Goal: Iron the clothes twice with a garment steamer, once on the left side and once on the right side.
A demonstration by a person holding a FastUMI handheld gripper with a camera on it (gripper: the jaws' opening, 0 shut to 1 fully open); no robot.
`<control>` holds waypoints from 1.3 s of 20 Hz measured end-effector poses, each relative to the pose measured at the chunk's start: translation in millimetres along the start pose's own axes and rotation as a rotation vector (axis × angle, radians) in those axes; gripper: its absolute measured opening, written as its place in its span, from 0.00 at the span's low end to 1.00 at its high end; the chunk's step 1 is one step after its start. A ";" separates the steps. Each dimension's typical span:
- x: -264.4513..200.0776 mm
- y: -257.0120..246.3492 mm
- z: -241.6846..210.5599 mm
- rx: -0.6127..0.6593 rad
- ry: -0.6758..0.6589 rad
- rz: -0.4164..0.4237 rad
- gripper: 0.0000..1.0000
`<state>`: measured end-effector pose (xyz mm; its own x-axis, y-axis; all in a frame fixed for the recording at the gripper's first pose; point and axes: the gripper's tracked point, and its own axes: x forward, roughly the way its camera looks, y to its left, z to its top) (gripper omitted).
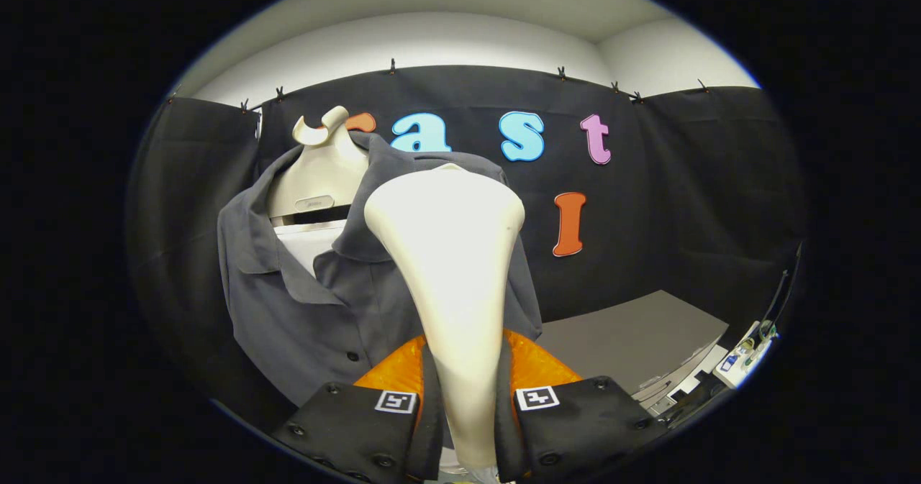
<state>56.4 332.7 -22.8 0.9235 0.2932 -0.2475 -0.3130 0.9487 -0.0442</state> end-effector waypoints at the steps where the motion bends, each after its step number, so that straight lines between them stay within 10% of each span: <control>1: 4.6 2.1 -4.2 0.000 0.009 -0.002 0.37; 26: 43.4 -0.3 -107.8 -0.015 0.214 -0.062 0.37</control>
<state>72.6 332.4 -137.8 0.8733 0.2010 -0.4438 -0.2617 0.9619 -0.0794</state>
